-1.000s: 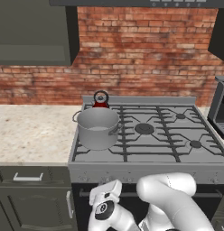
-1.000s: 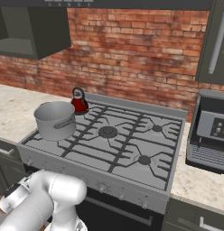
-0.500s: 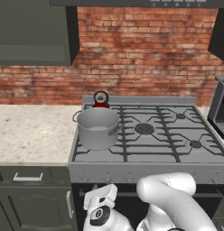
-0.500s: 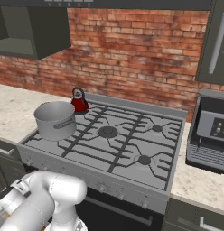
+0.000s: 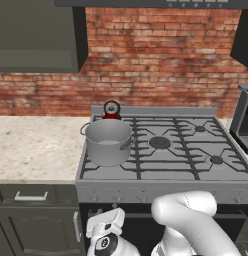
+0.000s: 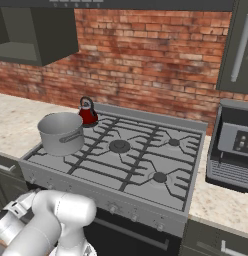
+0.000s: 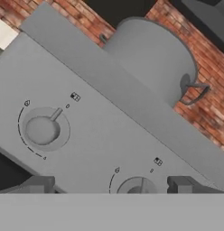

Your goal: Pick the kettle from the cabinet and place it on a stove burner. Then pick the pot from the counter and place it on another stove burner. Finally, turn both burners on.

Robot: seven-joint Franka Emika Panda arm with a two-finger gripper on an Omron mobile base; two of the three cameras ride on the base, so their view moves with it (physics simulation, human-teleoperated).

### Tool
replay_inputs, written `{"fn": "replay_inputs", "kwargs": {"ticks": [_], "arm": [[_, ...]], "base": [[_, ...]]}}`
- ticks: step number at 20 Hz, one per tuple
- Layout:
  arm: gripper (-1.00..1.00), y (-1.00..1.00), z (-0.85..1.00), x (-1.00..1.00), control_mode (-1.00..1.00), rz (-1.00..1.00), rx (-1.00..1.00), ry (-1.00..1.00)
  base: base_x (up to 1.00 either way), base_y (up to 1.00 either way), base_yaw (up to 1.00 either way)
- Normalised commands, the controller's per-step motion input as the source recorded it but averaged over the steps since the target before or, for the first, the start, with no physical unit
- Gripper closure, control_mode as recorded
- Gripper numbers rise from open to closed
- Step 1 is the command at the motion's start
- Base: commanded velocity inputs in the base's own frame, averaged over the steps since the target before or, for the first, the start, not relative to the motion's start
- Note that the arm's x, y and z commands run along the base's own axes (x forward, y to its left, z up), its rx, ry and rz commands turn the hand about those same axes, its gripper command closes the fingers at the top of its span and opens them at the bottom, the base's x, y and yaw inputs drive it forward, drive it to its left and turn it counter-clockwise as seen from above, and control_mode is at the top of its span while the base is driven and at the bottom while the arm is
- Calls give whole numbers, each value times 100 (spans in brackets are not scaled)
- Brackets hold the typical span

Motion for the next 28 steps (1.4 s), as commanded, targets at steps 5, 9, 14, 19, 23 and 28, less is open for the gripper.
{"fn": "replay_inputs", "kwargs": {"ticks": [5,9,14,19,23,28], "arm": [[-100,19,-4,0,-100,3,10,0],[-100,26,-1,0,-100,2,10,-2],[-100,26,-2,0,-100,1,11,-4],[-100,17,-6,0,-100,0,12,-11],[-100,5,-8,0,-100,0,19,-17],[-100,2,-1,2,-100,0,19,-14]], "base": [[0,0,0],[0,0,0],[0,0,0],[0,0,0],[0,0,0],[0,0,0]]}}
